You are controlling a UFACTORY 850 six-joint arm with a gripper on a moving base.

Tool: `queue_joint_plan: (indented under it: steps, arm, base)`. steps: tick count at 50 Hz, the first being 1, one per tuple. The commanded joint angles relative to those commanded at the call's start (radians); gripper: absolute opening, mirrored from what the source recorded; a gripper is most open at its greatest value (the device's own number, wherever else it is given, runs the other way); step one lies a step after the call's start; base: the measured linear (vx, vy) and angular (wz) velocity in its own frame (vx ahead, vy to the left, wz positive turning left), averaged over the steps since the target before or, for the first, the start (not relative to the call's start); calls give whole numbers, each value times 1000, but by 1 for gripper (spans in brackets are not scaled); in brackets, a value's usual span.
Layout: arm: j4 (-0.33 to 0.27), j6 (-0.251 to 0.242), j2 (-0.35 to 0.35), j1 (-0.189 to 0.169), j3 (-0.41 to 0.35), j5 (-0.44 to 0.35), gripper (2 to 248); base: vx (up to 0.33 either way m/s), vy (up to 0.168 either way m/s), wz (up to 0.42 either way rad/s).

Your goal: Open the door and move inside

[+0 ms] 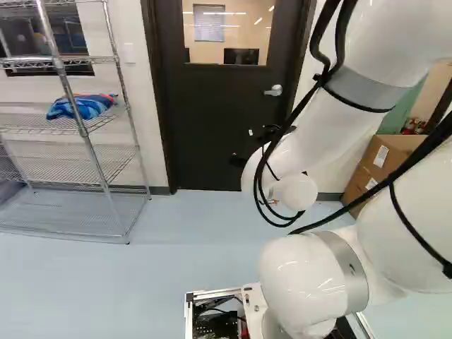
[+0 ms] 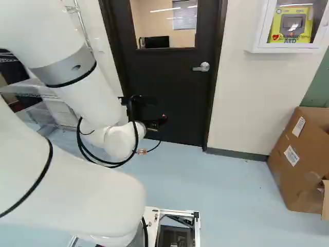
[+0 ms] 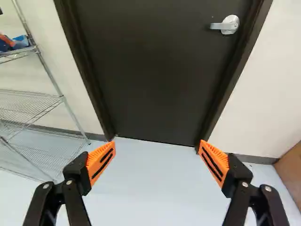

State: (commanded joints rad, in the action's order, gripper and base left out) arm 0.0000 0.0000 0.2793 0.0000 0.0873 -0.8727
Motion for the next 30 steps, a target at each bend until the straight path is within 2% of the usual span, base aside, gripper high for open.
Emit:
queue_joint_plan:
  steps: [30]
  arm:
    - [0, 0, 0, 0, 0, 0, 247]
  base:
    - [208, 5, -263]
